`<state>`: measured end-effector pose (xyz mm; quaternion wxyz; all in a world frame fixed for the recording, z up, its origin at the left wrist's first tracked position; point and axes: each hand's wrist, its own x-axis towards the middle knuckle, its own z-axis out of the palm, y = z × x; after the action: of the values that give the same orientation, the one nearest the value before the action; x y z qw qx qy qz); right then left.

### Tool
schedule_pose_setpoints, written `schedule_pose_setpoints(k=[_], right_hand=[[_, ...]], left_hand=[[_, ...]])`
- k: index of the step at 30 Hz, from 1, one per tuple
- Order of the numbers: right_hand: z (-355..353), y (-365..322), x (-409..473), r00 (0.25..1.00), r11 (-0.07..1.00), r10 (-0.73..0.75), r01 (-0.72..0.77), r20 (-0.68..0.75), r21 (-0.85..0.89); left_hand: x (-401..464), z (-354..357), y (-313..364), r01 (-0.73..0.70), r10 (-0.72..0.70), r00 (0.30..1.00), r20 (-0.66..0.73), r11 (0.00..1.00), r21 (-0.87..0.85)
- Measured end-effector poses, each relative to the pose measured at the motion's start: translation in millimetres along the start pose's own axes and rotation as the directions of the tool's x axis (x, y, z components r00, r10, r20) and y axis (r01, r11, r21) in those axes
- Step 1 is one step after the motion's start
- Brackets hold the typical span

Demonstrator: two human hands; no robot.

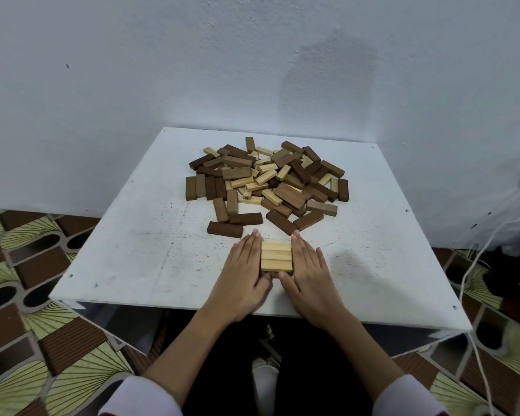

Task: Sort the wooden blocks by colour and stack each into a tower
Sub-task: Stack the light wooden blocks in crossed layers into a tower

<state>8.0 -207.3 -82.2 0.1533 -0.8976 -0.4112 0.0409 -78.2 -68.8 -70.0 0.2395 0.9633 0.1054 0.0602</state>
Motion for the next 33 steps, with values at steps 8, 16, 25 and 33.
schedule_pose_setpoints(k=[8, 16, 25, 33], right_hand=[[1.1, -0.1, 0.6, 1.0, 1.0, 0.0, 0.0, 0.0, -0.03], [0.7, -1.2, 0.5, 1.0, 0.999, 0.009, -0.009, 0.004, -0.041], [0.3, -1.1, 0.6, 1.0, 0.999, 0.01, -0.01, 0.0, -0.032], [2.1, 1.2, 1.1, 1.0, 0.999, 0.023, -0.022, 0.011, -0.028]], left_hand=[[-0.7, 1.4, -0.7, 0.006, -0.005, 1.0, 0.014, 1.0, -0.023], [0.5, 2.8, -2.1, 0.008, -0.008, 1.0, 0.025, 1.0, -0.002], [-0.2, 1.6, -1.2, 0.01, -0.01, 0.999, 0.043, 1.0, -0.004], [0.5, 3.5, -1.3, 0.024, -0.024, 1.0, -0.005, 0.999, 0.036]])
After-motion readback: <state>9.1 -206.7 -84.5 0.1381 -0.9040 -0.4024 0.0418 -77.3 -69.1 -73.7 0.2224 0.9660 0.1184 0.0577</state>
